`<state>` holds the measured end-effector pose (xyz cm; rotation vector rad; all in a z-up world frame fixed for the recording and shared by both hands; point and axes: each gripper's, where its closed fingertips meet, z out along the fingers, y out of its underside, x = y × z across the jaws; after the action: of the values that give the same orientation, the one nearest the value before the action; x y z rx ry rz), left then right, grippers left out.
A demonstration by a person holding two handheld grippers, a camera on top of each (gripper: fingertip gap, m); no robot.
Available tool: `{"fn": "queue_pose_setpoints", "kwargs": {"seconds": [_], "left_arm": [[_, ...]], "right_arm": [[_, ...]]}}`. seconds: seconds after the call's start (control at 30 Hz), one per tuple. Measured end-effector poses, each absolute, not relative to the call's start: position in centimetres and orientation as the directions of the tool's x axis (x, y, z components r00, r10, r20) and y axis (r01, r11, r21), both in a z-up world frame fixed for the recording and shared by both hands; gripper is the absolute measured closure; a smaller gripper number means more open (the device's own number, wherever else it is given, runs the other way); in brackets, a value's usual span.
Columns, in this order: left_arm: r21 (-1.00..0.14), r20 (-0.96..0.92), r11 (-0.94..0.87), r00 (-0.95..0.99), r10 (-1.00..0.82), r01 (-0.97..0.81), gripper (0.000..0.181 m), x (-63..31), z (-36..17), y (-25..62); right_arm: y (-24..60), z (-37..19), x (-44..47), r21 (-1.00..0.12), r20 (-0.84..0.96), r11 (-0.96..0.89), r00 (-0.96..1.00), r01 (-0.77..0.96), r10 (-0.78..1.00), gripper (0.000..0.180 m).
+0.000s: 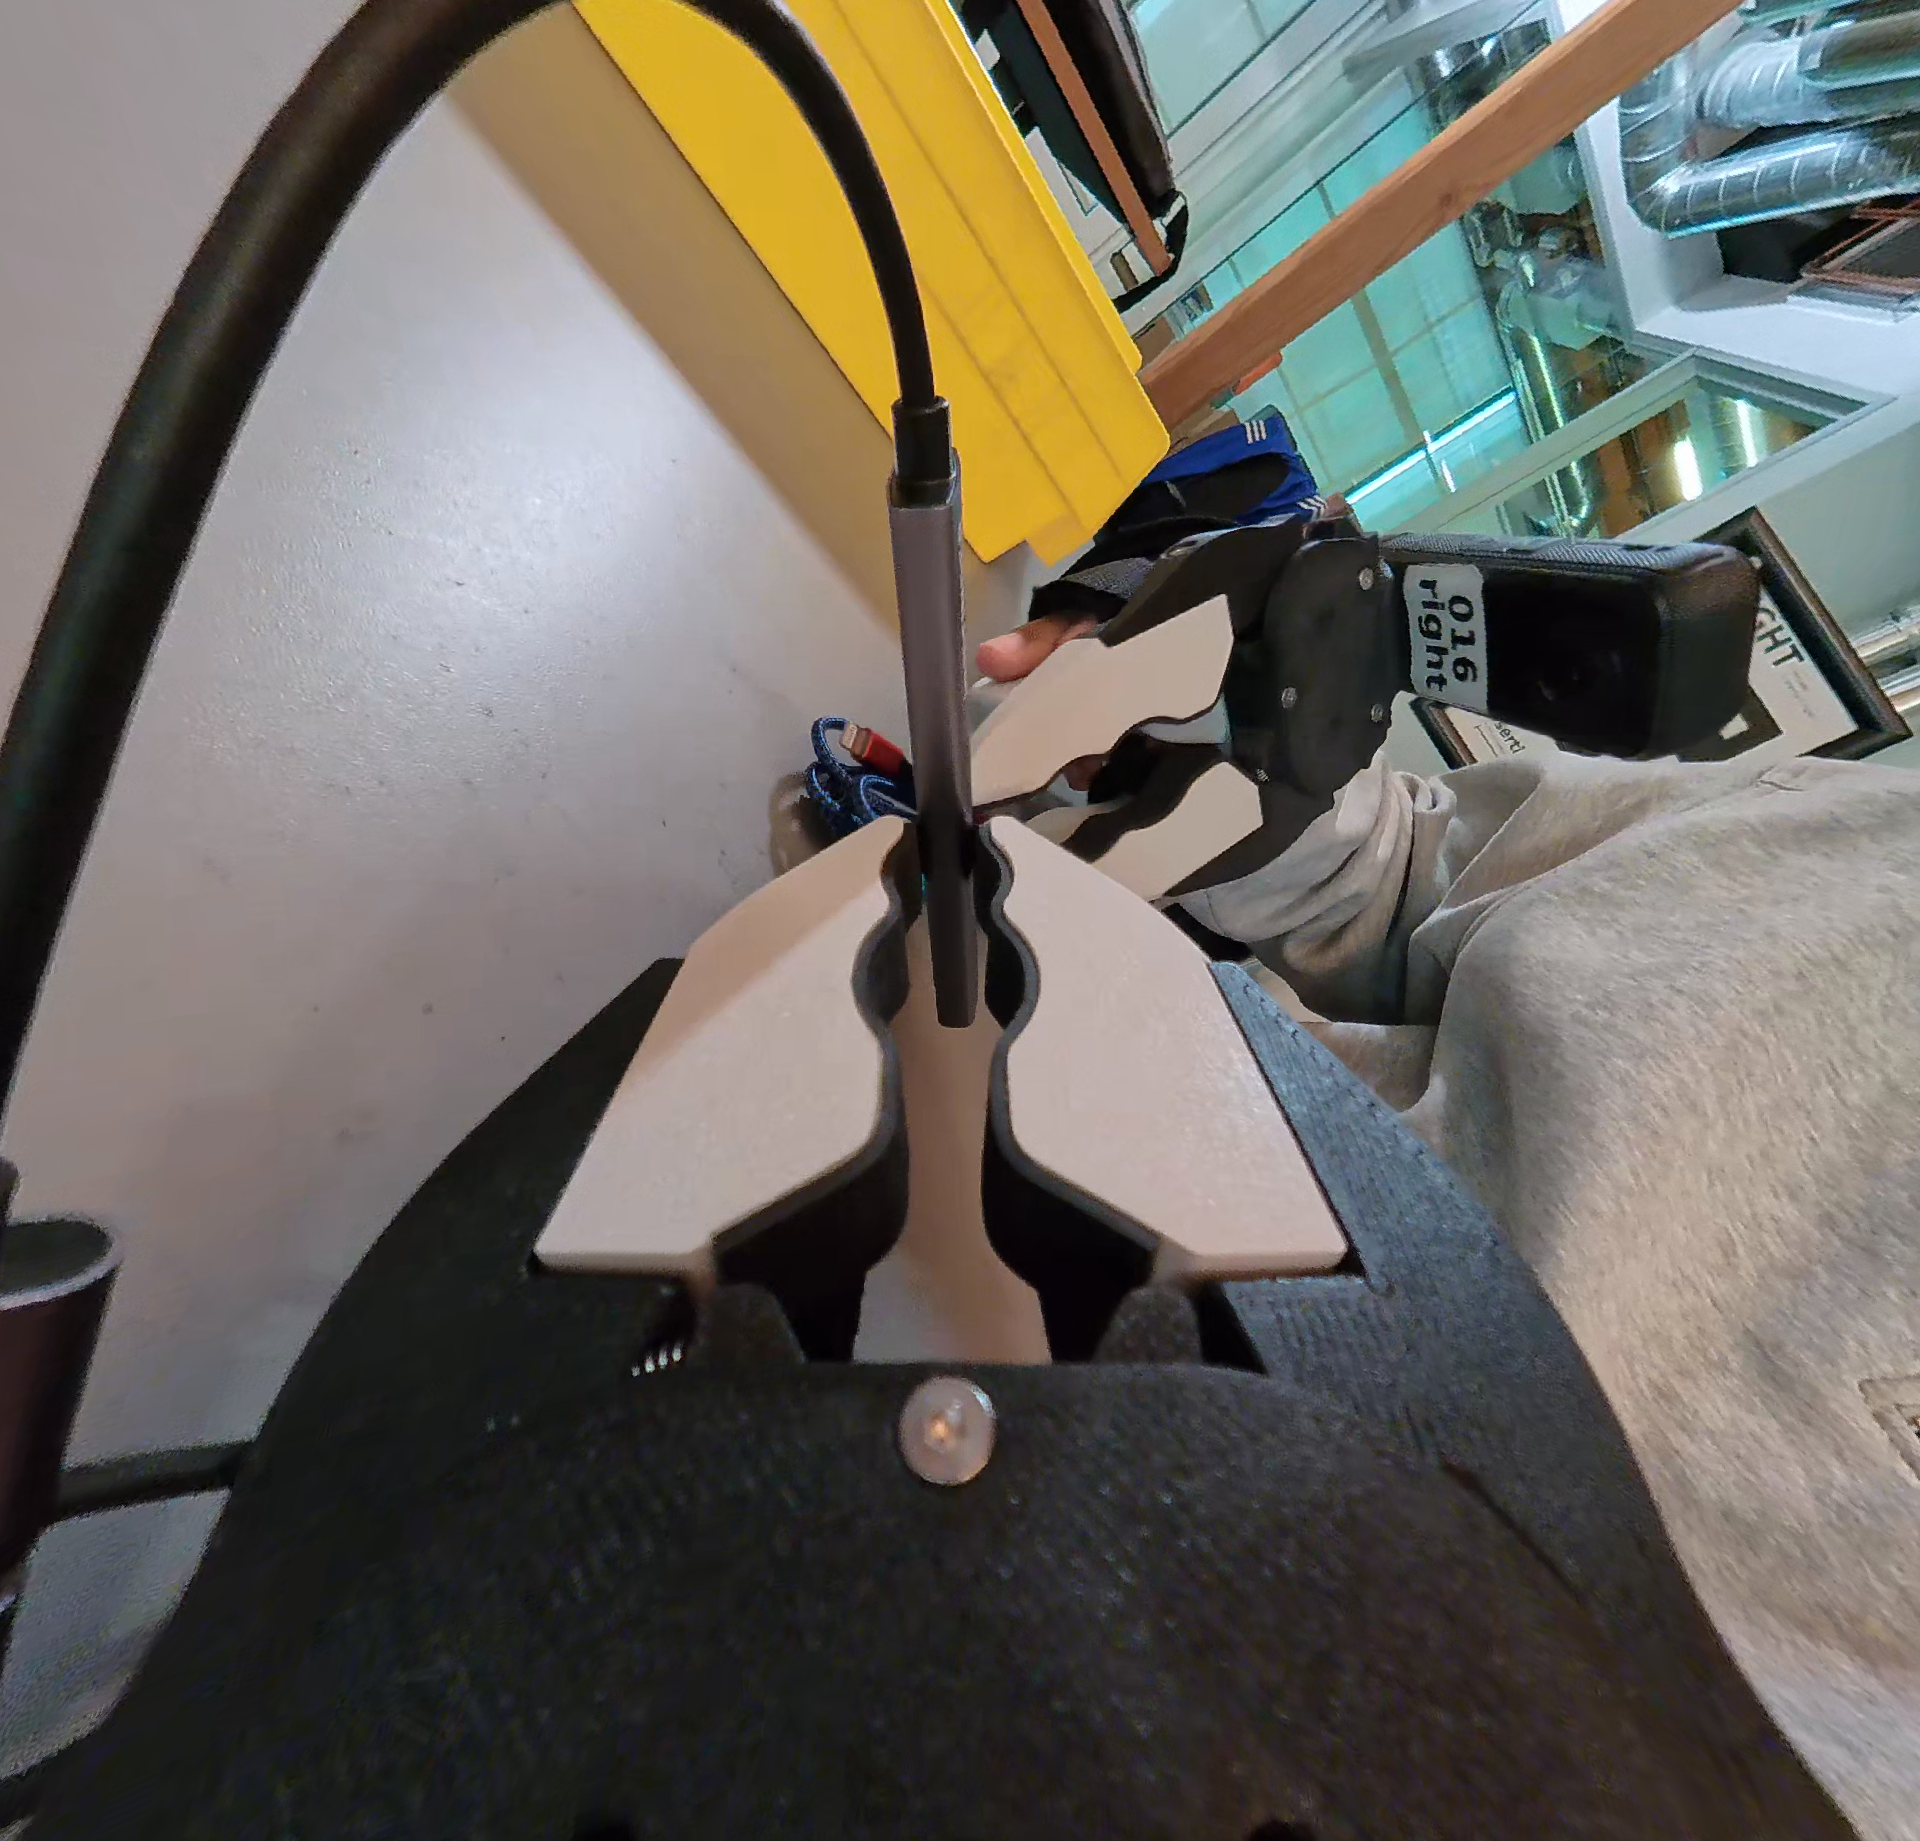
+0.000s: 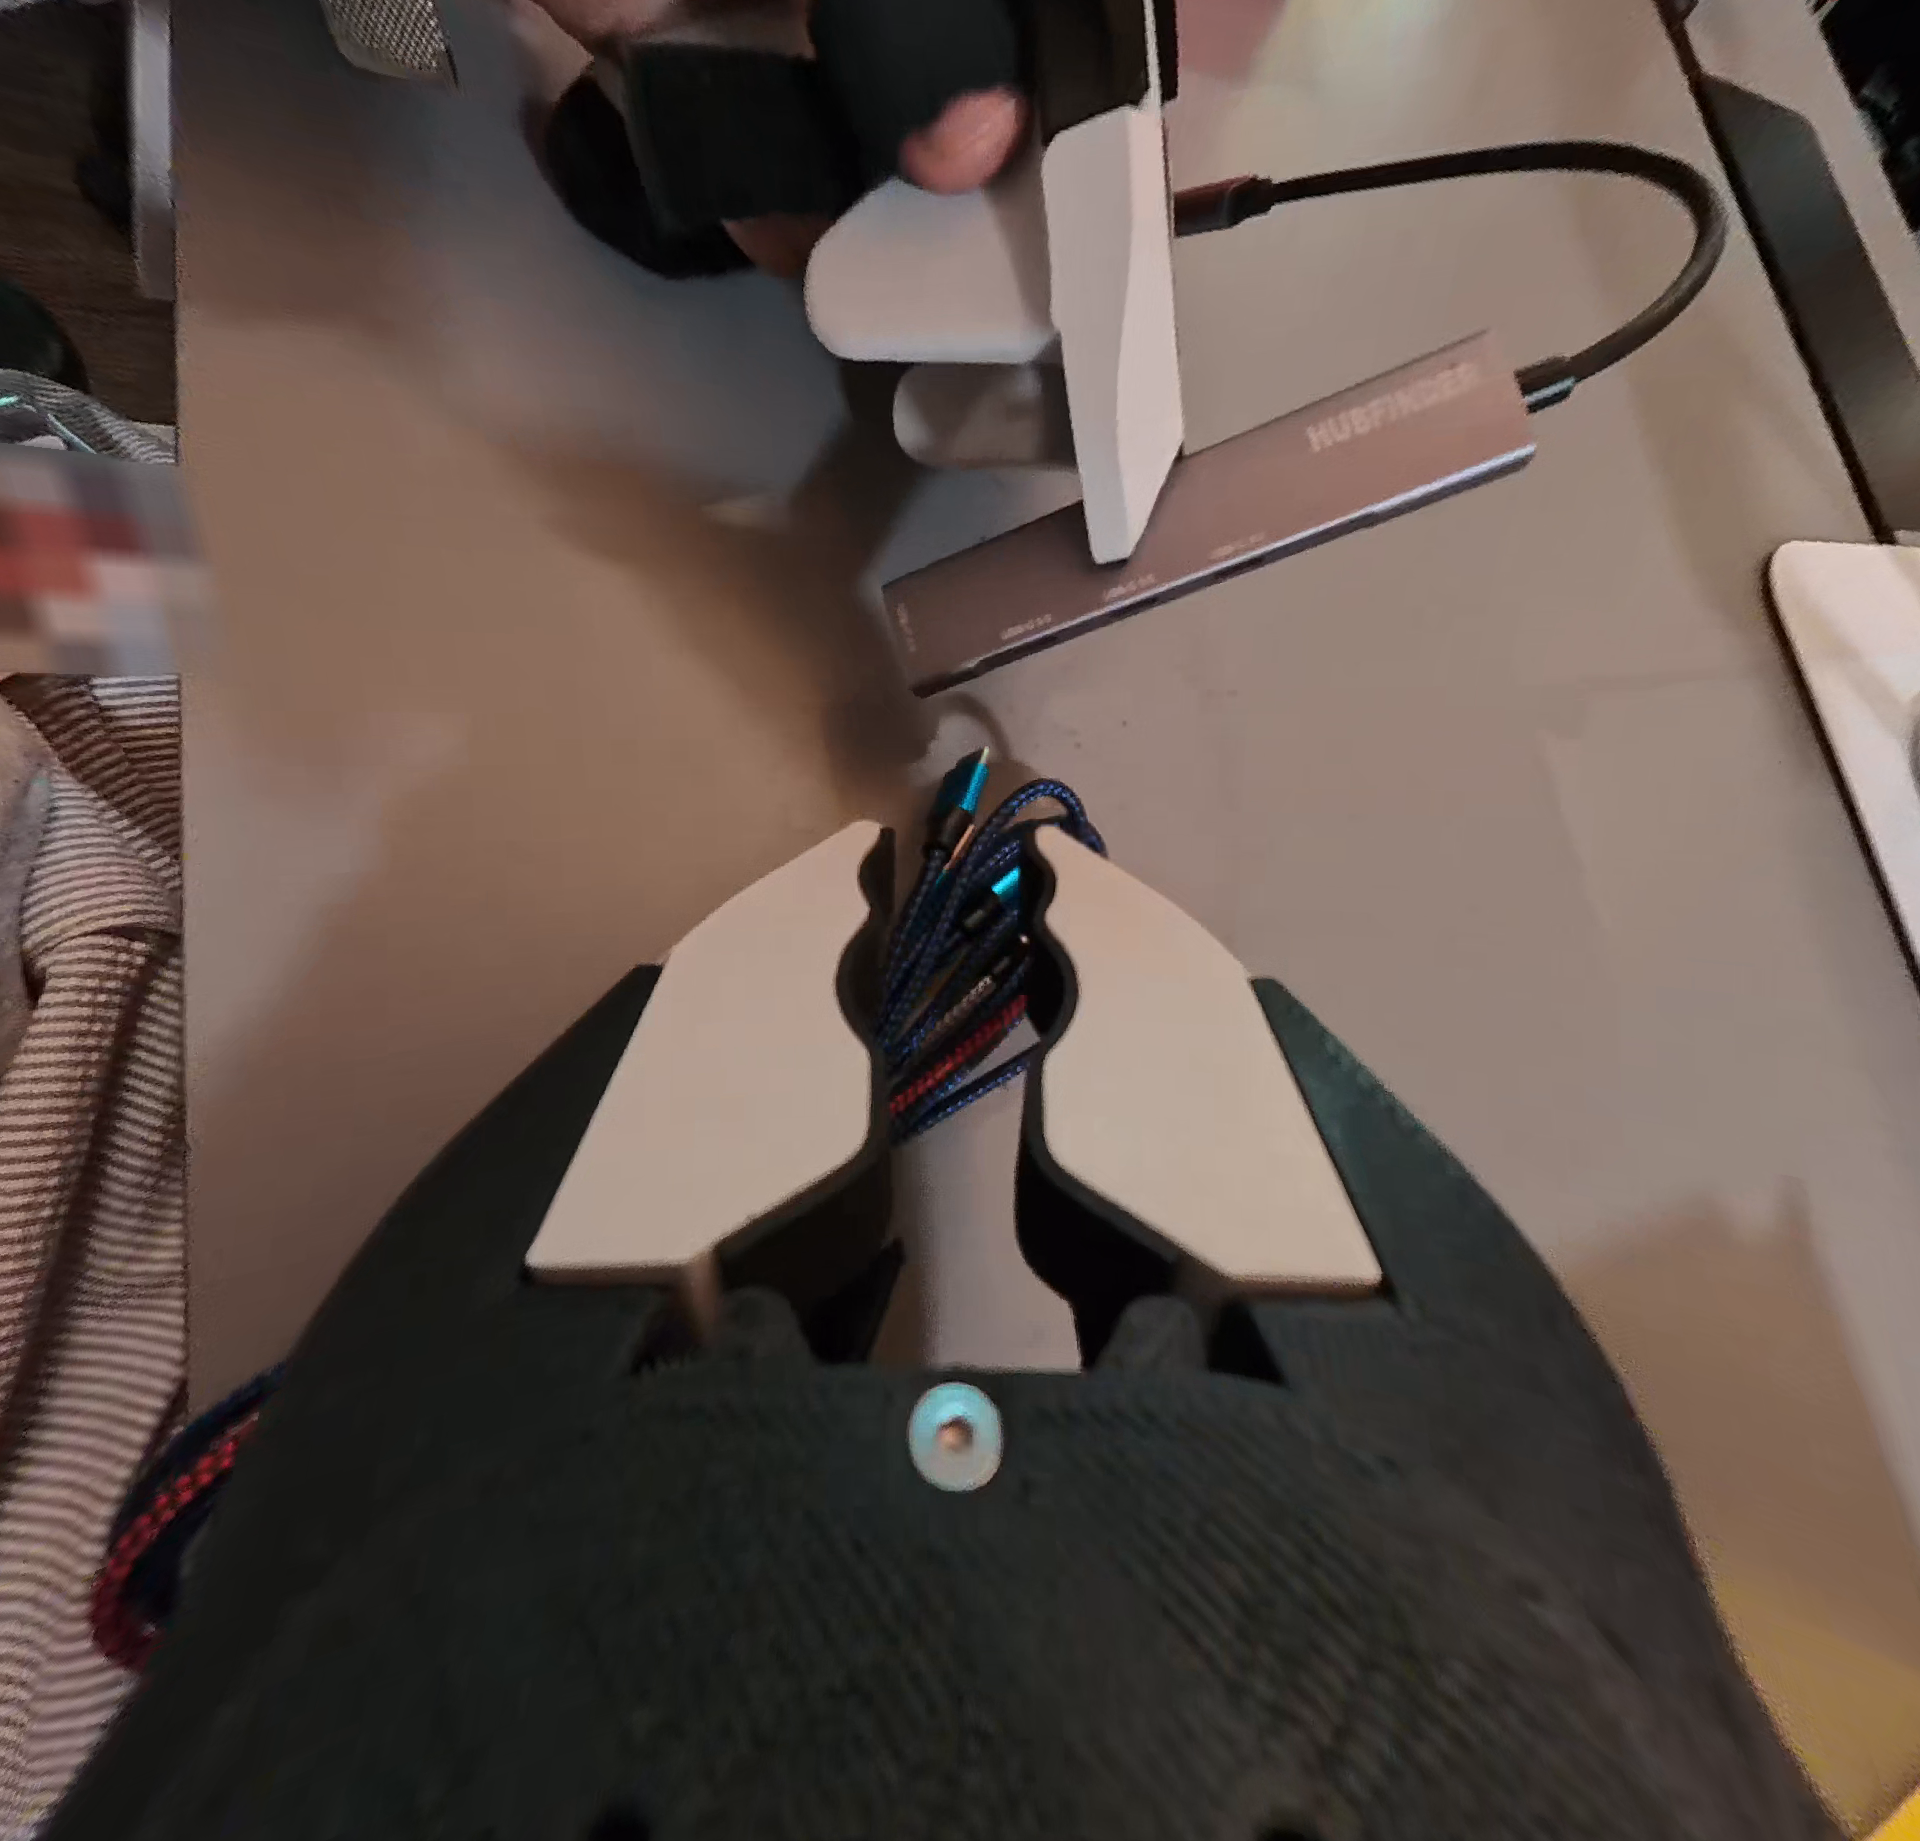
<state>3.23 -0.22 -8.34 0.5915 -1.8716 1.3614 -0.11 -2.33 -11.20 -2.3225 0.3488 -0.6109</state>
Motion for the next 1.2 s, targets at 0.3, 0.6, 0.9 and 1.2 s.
{"fn": "queue_pose_setpoints", "kwargs": {"seconds": [0.3, 0.6, 0.9, 1.2], "left_arm": [[-0.598, 0.784, 0.334, -0.618, 0.054, -0.729, 0.171, 3.14, -8.36, -0.31], [-0.594, 0.787, 0.335, -0.615, 0.051, -0.731, 0.170, 3.13, -8.41, -0.37], [-0.591, 0.789, 0.334, -0.613, 0.049, -0.734, 0.170, 3.15, -8.44, -0.38], [-0.589, 0.791, 0.333, -0.611, 0.047, -0.737, 0.170, 3.17, -8.47, -0.38]], "right_arm": [[-2.61, -11.81, 0.03, -0.702, 0.242, -0.693, 0.862, -0.162, -0.447, 0.164], [-2.78, -11.97, 0.11, -0.720, 0.171, -0.658, 0.864, -0.218, -0.474, 0.167], [-2.86, -12.01, 0.19, -0.731, 0.130, -0.636, 0.863, -0.249, -0.488, 0.168], [-3.18, -12.01, 0.56, -0.724, 0.129, -0.634, 0.849, -0.273, -0.513, 0.170]]}}
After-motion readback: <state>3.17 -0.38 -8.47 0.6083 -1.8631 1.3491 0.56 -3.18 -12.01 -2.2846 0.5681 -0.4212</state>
